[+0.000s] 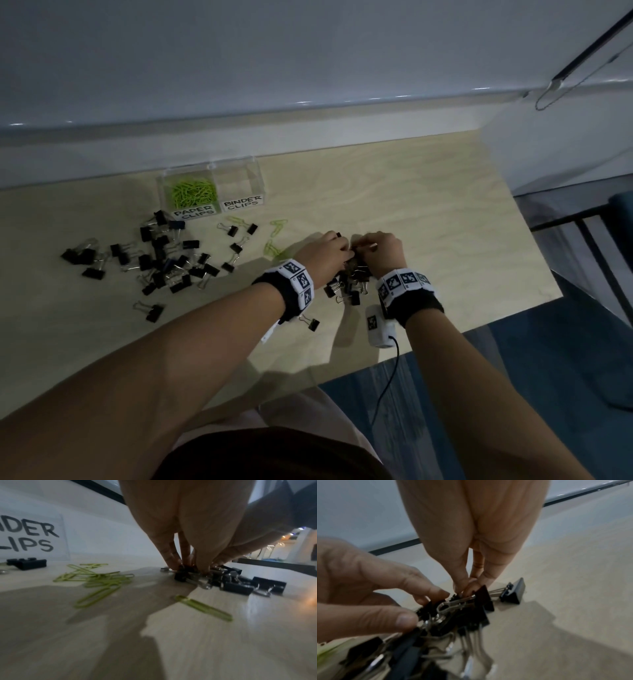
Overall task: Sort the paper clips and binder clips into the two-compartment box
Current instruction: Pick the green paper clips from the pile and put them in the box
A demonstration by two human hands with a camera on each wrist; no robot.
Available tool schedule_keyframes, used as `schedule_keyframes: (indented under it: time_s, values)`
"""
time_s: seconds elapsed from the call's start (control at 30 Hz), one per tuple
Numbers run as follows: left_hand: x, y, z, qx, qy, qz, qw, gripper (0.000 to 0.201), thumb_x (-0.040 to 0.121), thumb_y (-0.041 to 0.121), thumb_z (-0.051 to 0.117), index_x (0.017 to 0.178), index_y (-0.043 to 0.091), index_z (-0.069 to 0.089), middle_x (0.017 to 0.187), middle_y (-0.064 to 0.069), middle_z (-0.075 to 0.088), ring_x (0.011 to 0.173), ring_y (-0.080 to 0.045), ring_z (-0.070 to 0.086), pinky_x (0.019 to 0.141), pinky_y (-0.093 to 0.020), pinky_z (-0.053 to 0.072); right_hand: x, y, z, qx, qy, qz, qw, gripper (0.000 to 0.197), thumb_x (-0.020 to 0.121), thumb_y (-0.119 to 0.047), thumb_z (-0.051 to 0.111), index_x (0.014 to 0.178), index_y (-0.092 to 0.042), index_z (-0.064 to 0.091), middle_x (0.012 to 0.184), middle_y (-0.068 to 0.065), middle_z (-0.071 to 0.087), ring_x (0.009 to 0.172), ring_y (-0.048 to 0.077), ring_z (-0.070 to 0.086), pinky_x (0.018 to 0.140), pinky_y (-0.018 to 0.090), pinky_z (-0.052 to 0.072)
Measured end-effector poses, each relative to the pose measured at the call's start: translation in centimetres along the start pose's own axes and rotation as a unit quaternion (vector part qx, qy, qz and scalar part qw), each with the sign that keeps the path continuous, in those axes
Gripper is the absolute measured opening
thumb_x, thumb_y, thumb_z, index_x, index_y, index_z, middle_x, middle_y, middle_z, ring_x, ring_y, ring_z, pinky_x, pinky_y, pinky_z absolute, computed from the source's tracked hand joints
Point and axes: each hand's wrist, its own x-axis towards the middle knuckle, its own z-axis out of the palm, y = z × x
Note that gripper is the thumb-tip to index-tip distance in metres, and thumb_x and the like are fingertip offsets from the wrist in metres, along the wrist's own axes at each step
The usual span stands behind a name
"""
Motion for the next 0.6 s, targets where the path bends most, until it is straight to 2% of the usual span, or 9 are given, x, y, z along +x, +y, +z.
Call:
schedule_keyframes:
  time_s: [0.13,0.23,0.33,0.37,0.43,0.47,0.53,0.6]
  values:
    - [-0.8,-0.5,0.3,0.042,-0.005,0.018,0.999,0.041,0.089,0.005,0.049,0.128,0.015,0.053,0.127,-0.005,0.055,0.116,-0.028,0.045,0.091,-0.038,0.043,0.1,-0.3,-0.2,0.019,-0.011,0.007,1.000,0.021,0.083,-0.003,0.059,0.089,-0.014,0.075,0.091,0.009,0.072,0.079,0.018,0.065,0.078,0.026,0.053]
    - [-1.3,-1.0,0.3,0.043,-0.004,0.025,0.999,0.040,0.092,0.007,0.047,0.131,0.016,0.051,0.135,-0.001,0.052,0.123,-0.027,0.041,0.096,-0.036,0.038,0.8,-1.1,-0.5,-0.024,-0.048,-0.004,0.999,0.019,0.079,-0.006,0.062,0.076,-0.021,0.074,0.078,0.007,0.070,0.070,0.018,0.066,0.067,0.025,0.055]
    - [-1.8,-1.5,0.4,0.023,0.024,0.041,0.999,0.029,0.093,0.015,0.052,0.120,0.012,0.062,0.123,-0.002,0.063,0.109,-0.027,0.050,0.090,-0.035,0.042,1.2,-1.9,-0.4,-0.089,-0.069,-0.022,0.993,0.022,0.080,-0.007,0.058,0.072,-0.023,0.070,0.076,0.007,0.069,0.068,0.018,0.065,0.060,0.022,0.050]
    - [-2.1,-1.6,0.3,0.005,0.042,0.036,0.998,0.027,0.092,0.018,0.054,0.116,0.012,0.064,0.118,-0.001,0.065,0.106,-0.026,0.052,0.088,-0.036,0.044,1.3,-2.1,-0.3,-0.098,-0.073,-0.024,0.992,0.019,0.080,-0.008,0.059,0.072,-0.022,0.069,0.077,0.007,0.070,0.069,0.019,0.065,0.061,0.024,0.051]
    - [-2.6,-1.7,-0.2,-0.037,0.038,0.003,0.999,0.031,0.092,0.026,0.055,0.119,0.014,0.061,0.120,0.000,0.062,0.114,-0.022,0.047,0.093,-0.035,0.044,1.1,-2.6,0.0,-0.099,-0.084,-0.022,0.991,0.005,0.078,-0.016,0.067,0.073,-0.017,0.067,0.078,0.006,0.068,0.072,0.020,0.065,0.065,0.027,0.054]
    - [-2.8,-1.8,-0.3,-0.054,0.029,-0.017,0.998,0.033,0.091,0.029,0.055,0.121,0.015,0.059,0.121,-0.001,0.059,0.116,-0.020,0.045,0.094,-0.032,0.043,1.0,-2.7,0.2,-0.098,-0.084,-0.027,0.991,0.008,0.077,-0.020,0.069,0.075,-0.012,0.067,0.078,0.006,0.067,0.073,0.020,0.064,0.067,0.027,0.053]
    - [-2.9,-1.9,-0.6,-0.081,0.029,-0.047,0.995,0.034,0.088,0.029,0.060,0.119,0.018,0.058,0.120,-0.004,0.052,0.112,-0.020,0.049,0.089,-0.028,0.042,0.7,-2.5,0.8,-0.113,-0.074,-0.042,0.990,0.019,0.077,-0.025,0.069,0.080,-0.006,0.068,0.084,0.008,0.063,0.075,0.021,0.060,0.068,0.025,0.048]
    - [-3.0,-2.0,-0.9,-0.097,0.022,-0.069,0.993,0.034,0.085,0.027,0.063,0.118,0.023,0.056,0.118,-0.005,0.050,0.107,-0.021,0.052,0.082,-0.028,0.042,0.0,-2.3,1.3,-0.138,-0.067,-0.071,0.986,0.016,0.076,-0.018,0.071,0.084,-0.005,0.066,0.090,0.008,0.054,0.076,0.018,0.053,0.071,0.023,0.043]
